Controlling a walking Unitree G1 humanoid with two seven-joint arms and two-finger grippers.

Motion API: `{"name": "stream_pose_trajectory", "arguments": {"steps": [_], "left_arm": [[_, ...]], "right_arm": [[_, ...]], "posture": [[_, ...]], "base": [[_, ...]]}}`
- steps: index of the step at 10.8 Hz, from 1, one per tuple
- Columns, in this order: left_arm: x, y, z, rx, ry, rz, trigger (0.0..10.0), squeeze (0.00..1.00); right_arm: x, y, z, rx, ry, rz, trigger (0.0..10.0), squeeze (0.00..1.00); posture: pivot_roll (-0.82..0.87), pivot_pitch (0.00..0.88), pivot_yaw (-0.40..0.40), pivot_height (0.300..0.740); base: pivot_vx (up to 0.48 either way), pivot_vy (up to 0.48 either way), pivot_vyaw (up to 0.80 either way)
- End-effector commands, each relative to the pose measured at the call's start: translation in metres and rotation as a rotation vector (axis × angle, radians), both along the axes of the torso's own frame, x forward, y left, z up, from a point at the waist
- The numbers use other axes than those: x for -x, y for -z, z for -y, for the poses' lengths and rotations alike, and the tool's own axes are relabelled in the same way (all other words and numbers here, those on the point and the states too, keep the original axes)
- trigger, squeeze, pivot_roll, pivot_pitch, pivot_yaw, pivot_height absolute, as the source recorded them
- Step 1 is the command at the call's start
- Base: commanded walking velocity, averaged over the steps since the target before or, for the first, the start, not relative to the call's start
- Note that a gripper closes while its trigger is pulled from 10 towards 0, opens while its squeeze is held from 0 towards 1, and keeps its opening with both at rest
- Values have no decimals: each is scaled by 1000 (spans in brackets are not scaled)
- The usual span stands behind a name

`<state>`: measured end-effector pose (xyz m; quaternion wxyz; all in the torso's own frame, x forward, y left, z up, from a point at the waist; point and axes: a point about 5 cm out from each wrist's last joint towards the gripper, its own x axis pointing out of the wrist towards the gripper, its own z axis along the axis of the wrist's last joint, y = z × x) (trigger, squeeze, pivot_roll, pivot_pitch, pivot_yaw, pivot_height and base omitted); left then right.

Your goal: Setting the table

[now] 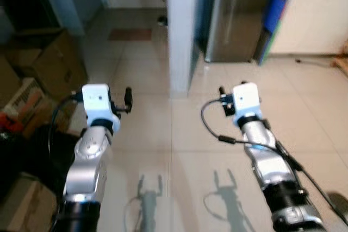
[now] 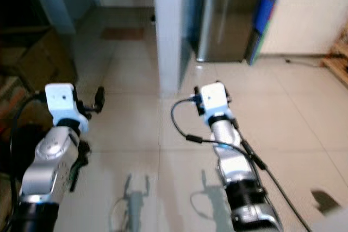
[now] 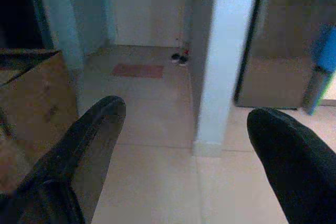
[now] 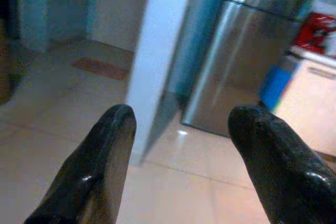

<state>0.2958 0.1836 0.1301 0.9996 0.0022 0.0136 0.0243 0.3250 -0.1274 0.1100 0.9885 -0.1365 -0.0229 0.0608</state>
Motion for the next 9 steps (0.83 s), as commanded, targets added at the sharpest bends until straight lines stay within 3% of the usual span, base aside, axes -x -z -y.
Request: {"name": "stream_pose_trajectory", "arguments": {"steps": [1,8,9], "left_arm": [[-3,-3,1,4,3,8,10000,0],[-3,0,4,2,15,4,10000,0],[-4,-2,4,-1,16,14,10000,0]], "right_arm": [[0,-2,1,0,3,2,10000,0],[-1,-2,1,-6,20,-19,10000,0],[-2,-2,0,-13,22,-22,10000,0]], "posture": [[-33,0,35,728],[-36,0,34,728],[-36,0,34,728]], "base": [[454,0,0],[454,0,0],[0,0,0]]}}
